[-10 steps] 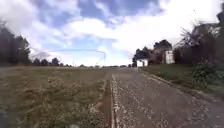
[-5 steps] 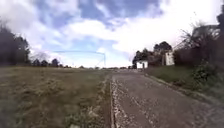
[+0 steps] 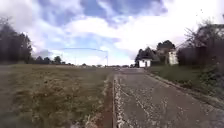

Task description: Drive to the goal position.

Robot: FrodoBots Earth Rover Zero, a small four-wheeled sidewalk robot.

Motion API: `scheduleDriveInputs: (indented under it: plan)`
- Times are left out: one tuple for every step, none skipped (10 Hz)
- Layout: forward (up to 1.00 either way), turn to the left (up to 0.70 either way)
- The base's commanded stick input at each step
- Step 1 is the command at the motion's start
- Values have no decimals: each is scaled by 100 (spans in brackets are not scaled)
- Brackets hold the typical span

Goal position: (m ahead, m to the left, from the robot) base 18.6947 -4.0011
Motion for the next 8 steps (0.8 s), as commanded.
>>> scheduleDriveInputs:
  plan:
    - [78,-31]
    - [78,-31]
    - [78,-31]
    - [78,-31]
    - [78,-31]
    - [78,-31]
    - [78,-31]
    - [78,-31]
